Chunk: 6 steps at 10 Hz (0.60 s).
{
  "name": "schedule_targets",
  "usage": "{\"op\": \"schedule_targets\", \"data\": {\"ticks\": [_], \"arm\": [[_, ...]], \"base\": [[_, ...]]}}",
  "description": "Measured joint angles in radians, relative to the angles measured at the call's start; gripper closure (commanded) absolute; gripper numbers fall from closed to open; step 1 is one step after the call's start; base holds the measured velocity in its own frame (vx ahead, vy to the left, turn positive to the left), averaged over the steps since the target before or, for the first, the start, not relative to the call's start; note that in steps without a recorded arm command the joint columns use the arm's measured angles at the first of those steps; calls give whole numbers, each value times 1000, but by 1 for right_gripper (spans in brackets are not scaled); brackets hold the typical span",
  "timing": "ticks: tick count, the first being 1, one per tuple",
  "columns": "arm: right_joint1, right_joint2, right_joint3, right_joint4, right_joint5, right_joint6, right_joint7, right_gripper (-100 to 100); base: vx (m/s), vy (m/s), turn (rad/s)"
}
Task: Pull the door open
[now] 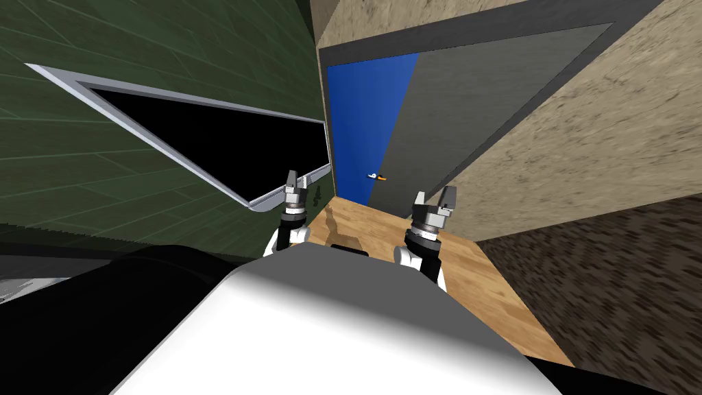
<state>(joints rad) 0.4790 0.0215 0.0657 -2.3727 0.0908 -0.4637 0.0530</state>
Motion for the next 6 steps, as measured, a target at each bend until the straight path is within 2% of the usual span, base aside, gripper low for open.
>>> {"op": "schedule_targets", "data": {"ticks": [1,6], "arm": [[-4,-2,3,12,1,-1,2,-100],[-54,-38,-25,139,-20,-26,-9,-100]], "base": [[89,5,10],[129,3,9]]}}
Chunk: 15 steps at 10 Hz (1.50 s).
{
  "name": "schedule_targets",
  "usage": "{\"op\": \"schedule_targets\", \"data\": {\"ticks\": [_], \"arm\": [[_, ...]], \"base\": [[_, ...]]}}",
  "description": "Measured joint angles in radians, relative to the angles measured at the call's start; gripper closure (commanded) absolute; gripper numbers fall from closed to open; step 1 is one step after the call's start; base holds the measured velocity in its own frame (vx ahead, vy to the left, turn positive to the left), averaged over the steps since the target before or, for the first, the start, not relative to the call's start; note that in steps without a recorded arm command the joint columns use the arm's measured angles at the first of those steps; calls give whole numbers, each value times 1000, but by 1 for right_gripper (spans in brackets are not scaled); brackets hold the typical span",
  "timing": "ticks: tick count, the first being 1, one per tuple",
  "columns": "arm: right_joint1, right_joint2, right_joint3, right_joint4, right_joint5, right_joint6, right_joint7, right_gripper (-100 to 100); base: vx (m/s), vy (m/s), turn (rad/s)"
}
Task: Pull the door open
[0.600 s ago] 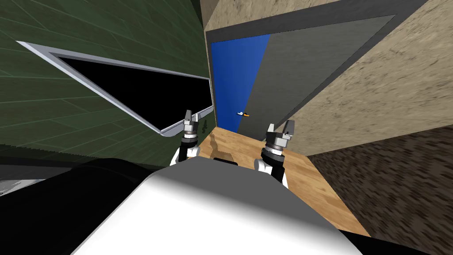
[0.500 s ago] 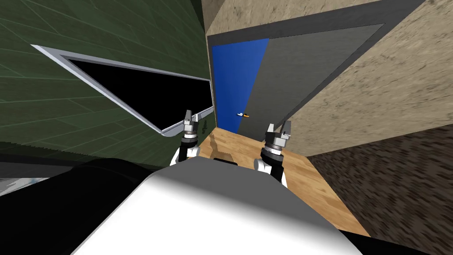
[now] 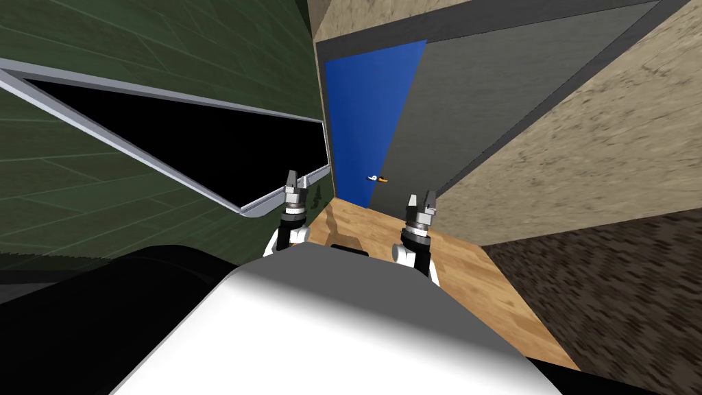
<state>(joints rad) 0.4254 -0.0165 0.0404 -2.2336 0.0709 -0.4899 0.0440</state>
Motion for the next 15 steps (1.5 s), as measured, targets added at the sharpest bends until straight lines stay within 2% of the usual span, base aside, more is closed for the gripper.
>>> {"op": "schedule_targets", "data": {"ticks": [3,10,11,13,15], "arm": [[-15,-8,1,57,-4,-14,0,-100],[-73,-39,-25,213,-26,-40,-10,-100],[-91,-43,-31,249,-30,-46,-11,-100],[-99,-51,-36,294,-37,-60,-15,-100],[-129,-57,-45,358,-43,-72,-16,-100]], "base": [[86,-5,7],[93,2,9],[96,3,11],[100,-1,10],[96,1,10]]}}
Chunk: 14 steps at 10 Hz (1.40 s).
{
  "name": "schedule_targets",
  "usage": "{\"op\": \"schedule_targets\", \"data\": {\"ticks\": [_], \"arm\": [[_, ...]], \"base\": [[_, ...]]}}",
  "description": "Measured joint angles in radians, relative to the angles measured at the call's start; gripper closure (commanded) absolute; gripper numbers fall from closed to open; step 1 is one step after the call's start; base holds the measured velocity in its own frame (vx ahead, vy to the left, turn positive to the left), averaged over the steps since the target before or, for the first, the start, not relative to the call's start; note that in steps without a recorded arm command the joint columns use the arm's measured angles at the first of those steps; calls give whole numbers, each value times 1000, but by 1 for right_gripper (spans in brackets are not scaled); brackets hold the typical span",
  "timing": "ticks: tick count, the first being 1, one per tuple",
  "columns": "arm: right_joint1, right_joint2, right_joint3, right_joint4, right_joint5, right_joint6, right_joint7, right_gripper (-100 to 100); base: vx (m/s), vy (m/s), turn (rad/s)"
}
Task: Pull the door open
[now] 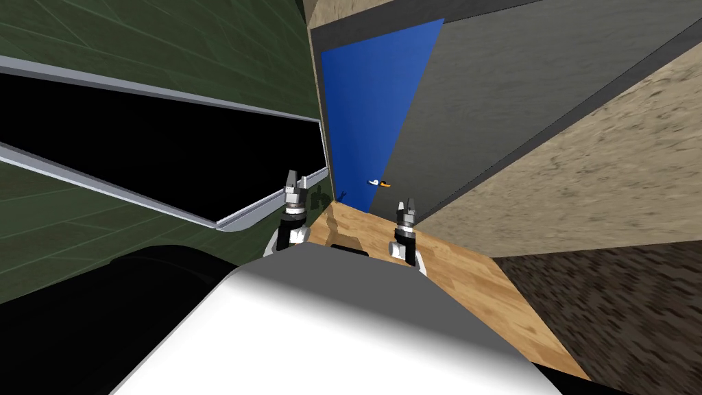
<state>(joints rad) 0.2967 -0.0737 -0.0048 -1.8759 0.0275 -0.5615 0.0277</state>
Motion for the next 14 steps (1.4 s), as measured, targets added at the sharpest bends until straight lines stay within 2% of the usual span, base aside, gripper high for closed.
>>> {"op": "schedule_targets", "data": {"ticks": [6,9,11,14], "arm": [[-56,-22,-24,167,-23,-35,-10,-100],[-91,-31,-36,268,-34,-58,-14,-100],[-107,-31,-41,324,-40,-70,-14,-100],[-150,-46,-58,427,-54,-94,-22,-100]], "base": [[100,3,11],[96,3,12],[101,-5,10],[105,-2,13]]}}
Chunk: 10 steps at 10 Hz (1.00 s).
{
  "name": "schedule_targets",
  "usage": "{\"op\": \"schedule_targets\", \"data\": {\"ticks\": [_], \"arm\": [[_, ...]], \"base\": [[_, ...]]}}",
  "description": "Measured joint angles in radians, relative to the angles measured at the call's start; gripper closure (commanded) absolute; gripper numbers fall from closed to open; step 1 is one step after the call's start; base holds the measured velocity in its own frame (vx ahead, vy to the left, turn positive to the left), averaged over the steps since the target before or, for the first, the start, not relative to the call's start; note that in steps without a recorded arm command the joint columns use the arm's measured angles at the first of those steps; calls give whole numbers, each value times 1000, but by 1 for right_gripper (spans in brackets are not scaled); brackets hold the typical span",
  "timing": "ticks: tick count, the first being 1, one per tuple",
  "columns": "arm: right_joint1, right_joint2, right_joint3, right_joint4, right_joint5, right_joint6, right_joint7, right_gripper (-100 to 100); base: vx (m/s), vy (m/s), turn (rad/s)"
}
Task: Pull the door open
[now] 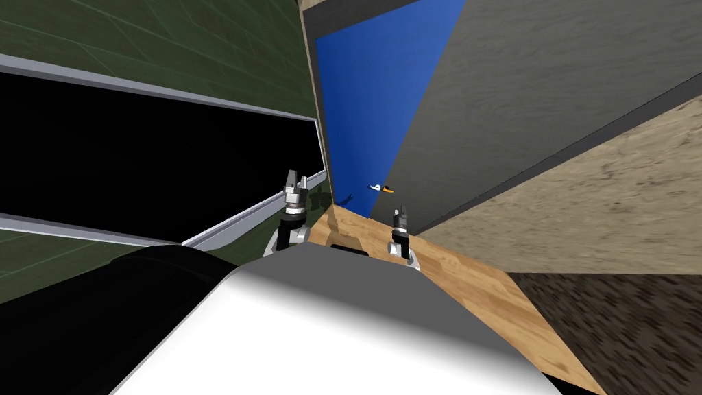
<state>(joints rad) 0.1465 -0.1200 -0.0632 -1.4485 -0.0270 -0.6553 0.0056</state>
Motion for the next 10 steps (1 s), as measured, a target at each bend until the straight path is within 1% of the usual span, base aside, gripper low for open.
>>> {"op": "schedule_targets", "data": {"ticks": [1,4,5,7,10], "arm": [[-7,-2,-4,29,-4,-5,-3,-100],[-42,-9,-17,120,-16,-19,-7,-100],[-60,-12,-22,158,-20,-26,-8,-100],[-76,-17,-30,207,-28,-30,-12,-100],[-103,-18,-38,286,-35,-54,-13,-100]], "base": [[96,0,10],[97,5,12],[99,-2,12],[84,-2,8],[73,0,10]]}}
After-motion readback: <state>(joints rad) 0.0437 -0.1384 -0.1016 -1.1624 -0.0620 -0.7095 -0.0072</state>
